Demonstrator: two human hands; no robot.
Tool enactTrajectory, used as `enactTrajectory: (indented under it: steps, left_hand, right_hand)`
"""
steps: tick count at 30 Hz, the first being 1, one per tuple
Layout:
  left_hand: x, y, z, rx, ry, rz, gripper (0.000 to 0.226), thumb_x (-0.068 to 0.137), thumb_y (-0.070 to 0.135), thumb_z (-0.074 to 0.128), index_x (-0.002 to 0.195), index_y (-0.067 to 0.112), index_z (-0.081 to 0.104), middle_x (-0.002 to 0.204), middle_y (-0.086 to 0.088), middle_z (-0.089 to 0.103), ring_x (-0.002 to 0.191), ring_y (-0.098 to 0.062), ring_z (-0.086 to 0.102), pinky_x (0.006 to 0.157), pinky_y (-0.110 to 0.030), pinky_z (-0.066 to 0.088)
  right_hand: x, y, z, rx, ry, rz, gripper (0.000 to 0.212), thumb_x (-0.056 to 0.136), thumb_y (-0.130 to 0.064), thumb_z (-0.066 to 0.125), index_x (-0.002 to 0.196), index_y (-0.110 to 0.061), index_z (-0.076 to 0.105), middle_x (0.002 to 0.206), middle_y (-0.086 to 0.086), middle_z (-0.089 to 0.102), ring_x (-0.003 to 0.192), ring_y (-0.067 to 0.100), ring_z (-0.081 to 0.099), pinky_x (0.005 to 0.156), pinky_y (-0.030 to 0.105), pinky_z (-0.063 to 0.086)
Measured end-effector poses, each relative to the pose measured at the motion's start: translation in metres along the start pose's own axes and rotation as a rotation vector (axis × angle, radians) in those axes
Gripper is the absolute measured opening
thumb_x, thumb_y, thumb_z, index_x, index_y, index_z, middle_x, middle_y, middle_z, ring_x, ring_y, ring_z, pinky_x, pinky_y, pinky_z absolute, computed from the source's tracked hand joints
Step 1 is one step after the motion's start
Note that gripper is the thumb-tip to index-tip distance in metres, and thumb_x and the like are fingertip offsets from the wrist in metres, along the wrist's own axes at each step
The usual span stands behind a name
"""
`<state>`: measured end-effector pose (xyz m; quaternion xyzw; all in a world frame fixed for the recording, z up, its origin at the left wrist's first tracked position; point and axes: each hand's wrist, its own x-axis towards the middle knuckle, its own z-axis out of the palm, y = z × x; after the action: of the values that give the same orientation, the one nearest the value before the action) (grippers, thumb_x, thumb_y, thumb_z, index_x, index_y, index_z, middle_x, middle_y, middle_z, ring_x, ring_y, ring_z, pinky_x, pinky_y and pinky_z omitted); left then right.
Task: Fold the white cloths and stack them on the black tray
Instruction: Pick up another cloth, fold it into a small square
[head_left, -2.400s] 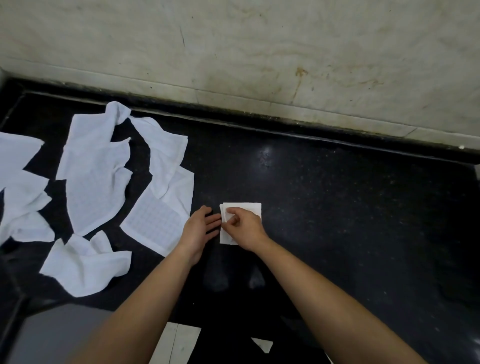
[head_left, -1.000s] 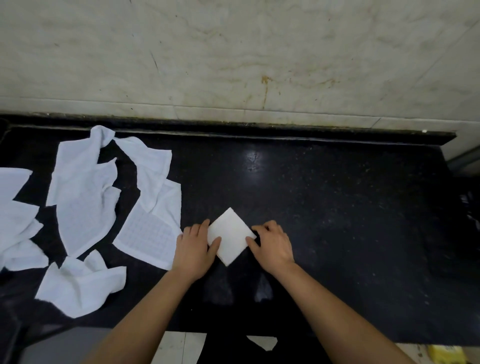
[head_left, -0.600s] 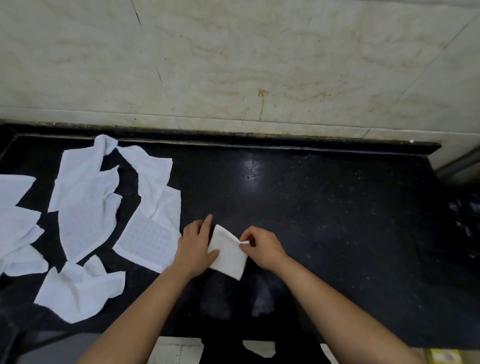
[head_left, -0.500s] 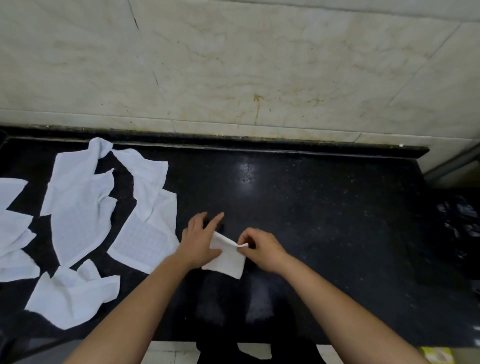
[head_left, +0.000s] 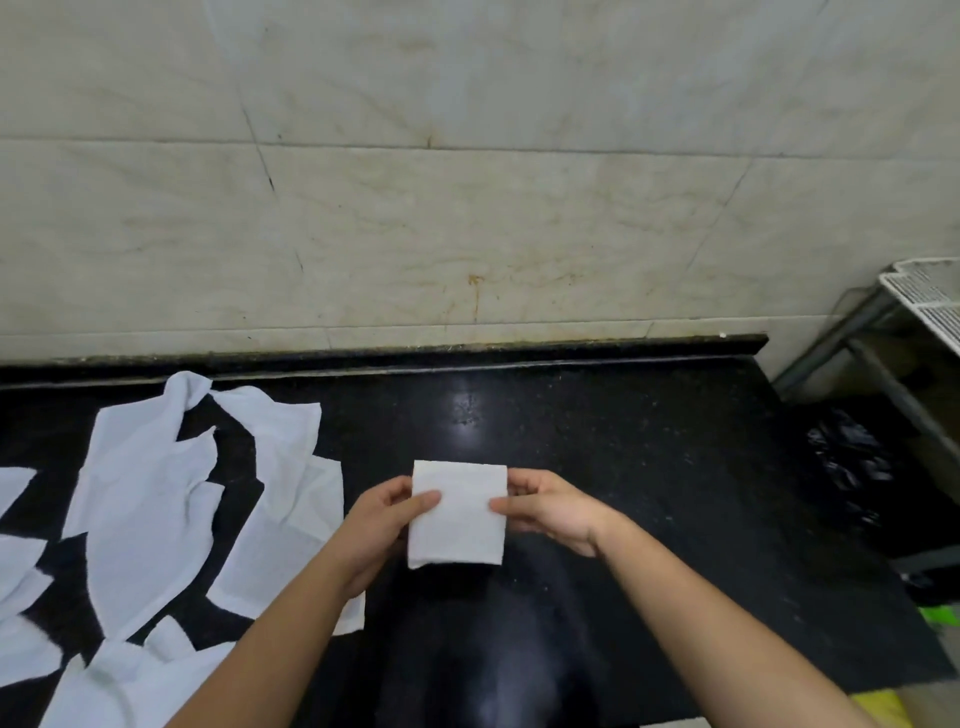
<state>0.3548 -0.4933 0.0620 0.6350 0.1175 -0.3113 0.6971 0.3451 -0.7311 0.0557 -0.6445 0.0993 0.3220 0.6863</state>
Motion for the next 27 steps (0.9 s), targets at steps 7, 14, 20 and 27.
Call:
enactTrajectory:
  steps: [7,14,20,27]
  left_hand:
    - [-0.001,0.004,0.013,-0.048,-0.114,-0.048,0.033,0.089,0.007,0.068,0.121,0.011,0.062,0.117,-0.011,0.071,0.106,-0.03,0.069,0.085,-0.047,0.058]
    - [-0.015,0.022,0.084,0.043,-0.242,0.014,0.03,0.091,0.004,0.065,0.12,0.01,0.061,0.11,-0.011,0.073,0.1,-0.03,0.072,0.079,-0.047,0.06]
    - [-0.041,0.031,0.174,0.235,-0.324,0.121,0.03,0.09,0.006,0.067,0.119,0.01,0.06,0.111,-0.009,0.074,0.102,-0.026,0.071,0.088,-0.052,0.057]
    - [-0.069,-0.006,0.348,0.304,-0.424,0.155,0.031,0.088,0.002,0.068,0.118,0.006,0.062,0.111,-0.016,0.073,0.1,-0.03,0.072,0.087,-0.051,0.057]
  right_hand:
    - [-0.039,0.001,0.004,0.135,0.131,0.003,0.033,0.1,-0.012,0.057,0.133,-0.017,0.06,0.126,0.009,0.069,0.116,0.028,0.066,0.102,0.044,0.051]
    - [-0.111,0.008,-0.021,0.224,0.235,-0.111,0.045,0.093,-0.016,0.068,0.135,-0.02,0.055,0.127,0.006,0.068,0.119,0.026,0.065,0.103,0.051,0.05]
    - [-0.198,0.02,-0.076,0.141,0.315,-0.237,0.061,0.087,0.008,0.063,0.138,-0.024,0.05,0.13,0.015,0.064,0.119,0.027,0.064,0.098,0.052,0.053]
    - [-0.347,0.075,-0.176,0.184,0.458,-0.31,0.062,0.089,0.011,0.06,0.138,-0.026,0.05,0.096,-0.001,0.071,0.097,0.017,0.07,0.072,0.03,0.056]
